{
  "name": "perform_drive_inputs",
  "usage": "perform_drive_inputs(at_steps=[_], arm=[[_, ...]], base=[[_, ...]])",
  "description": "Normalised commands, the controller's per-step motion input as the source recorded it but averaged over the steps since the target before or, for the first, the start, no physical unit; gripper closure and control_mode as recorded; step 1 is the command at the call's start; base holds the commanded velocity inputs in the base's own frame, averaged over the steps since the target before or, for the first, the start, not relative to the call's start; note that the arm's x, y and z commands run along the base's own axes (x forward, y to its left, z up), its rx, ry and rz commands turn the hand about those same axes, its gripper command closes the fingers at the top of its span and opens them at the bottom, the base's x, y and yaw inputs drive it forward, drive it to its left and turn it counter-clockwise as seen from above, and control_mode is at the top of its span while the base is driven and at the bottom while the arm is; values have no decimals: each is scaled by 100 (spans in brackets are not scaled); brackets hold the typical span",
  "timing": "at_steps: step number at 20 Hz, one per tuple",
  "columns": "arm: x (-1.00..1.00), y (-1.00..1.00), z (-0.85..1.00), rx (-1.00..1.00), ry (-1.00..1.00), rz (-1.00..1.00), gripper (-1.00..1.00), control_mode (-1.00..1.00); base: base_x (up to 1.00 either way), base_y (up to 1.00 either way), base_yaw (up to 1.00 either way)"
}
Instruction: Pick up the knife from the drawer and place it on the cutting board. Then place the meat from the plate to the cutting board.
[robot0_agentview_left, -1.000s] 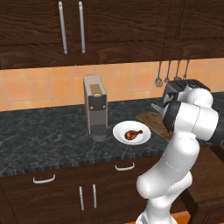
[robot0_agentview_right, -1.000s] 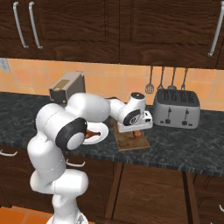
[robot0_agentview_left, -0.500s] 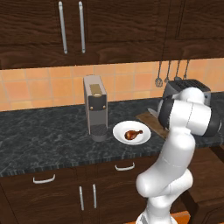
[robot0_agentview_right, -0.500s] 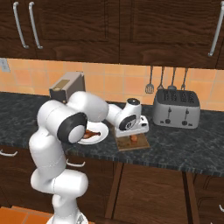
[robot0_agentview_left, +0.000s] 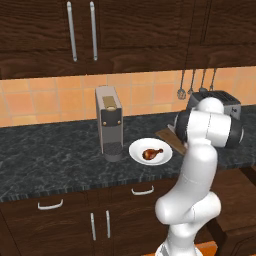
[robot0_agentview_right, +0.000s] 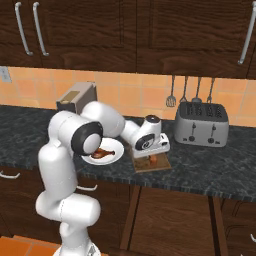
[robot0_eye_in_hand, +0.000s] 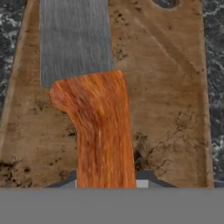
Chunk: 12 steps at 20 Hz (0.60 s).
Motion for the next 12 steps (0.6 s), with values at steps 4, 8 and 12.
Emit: perform_drive_inputs(at_steps=[4,8,12], arm=[[36,-17,0,0,0,0,100,-100],[27,-13,-15,0,0,0,100,-100],[1,-2,-50,0,0,1,100,-100]], base=[[0,0,0],[0,0,0],[0,0,0]])
